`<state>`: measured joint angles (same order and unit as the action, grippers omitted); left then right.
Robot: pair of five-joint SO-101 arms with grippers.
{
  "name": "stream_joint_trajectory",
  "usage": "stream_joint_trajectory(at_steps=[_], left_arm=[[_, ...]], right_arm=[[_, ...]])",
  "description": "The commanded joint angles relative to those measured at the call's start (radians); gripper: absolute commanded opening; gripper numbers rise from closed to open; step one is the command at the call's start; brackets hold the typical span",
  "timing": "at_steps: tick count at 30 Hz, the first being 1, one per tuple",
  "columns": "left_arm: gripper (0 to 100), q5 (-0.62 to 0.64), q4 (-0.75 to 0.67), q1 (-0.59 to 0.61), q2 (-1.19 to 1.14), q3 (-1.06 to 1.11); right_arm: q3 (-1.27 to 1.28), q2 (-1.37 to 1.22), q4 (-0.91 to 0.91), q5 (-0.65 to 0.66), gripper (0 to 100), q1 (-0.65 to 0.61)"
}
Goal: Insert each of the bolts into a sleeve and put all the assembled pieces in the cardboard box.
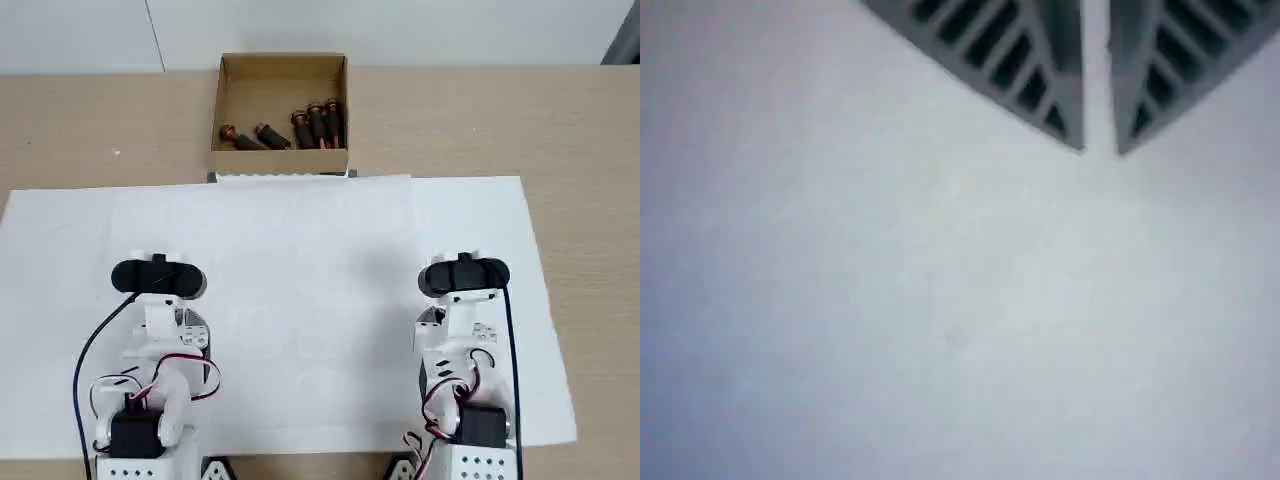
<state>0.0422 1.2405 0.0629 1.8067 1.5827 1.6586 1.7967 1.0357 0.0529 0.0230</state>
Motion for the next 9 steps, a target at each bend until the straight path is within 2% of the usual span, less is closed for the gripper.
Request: stream_joint_trajectory(at_steps=[1,9], left_arm=[[1,0.005,0.002,0.008,0.011,-0.004],[1,0.005,0.002,0.008,0.011,-0.004]], right_arm=[[-0.006,0.015,-0.021,-0.005,0.3,0.001],[-0.006,0.015,-0.021,-0.005,0.3,0.001]])
